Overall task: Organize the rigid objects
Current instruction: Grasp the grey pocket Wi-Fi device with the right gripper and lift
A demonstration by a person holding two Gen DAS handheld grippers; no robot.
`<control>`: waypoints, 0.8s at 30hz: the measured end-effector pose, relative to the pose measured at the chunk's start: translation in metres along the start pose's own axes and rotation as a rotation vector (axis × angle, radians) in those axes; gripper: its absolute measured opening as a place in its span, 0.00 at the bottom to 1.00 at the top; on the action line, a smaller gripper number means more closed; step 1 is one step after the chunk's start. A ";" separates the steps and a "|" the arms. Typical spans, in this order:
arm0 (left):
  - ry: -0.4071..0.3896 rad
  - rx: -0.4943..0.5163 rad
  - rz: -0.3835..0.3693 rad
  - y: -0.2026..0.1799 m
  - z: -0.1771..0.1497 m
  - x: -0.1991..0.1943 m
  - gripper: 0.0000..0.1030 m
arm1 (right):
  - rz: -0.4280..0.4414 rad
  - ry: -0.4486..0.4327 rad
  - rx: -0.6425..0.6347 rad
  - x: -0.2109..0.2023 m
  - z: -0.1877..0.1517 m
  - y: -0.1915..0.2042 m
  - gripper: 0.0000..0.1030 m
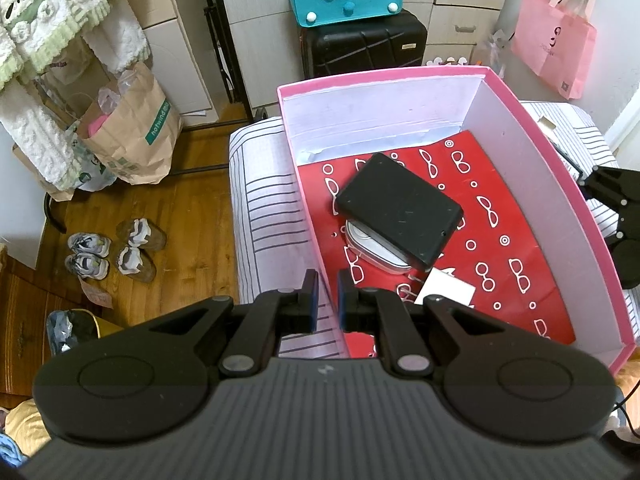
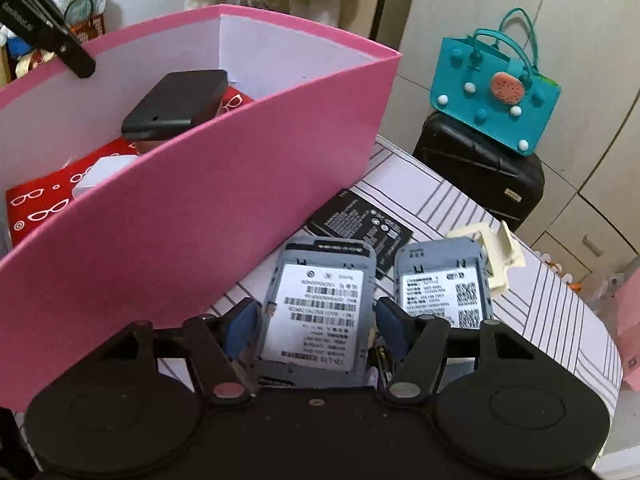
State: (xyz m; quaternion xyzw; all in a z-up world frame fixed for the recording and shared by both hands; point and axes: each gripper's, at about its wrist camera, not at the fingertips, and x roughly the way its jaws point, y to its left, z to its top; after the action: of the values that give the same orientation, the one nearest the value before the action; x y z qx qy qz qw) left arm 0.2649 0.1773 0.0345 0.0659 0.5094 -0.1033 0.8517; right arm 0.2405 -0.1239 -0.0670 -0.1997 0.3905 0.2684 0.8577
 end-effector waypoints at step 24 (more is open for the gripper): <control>-0.002 -0.004 0.010 -0.003 0.001 -0.001 0.09 | -0.067 -0.101 0.238 -0.045 0.006 -0.036 0.62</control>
State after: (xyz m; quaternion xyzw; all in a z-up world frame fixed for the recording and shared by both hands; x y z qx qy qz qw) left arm 0.2648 0.1741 0.0361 0.0669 0.5084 -0.0980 0.8529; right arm 0.2415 -0.1623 -0.0238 -0.0956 0.3690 0.2008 0.9024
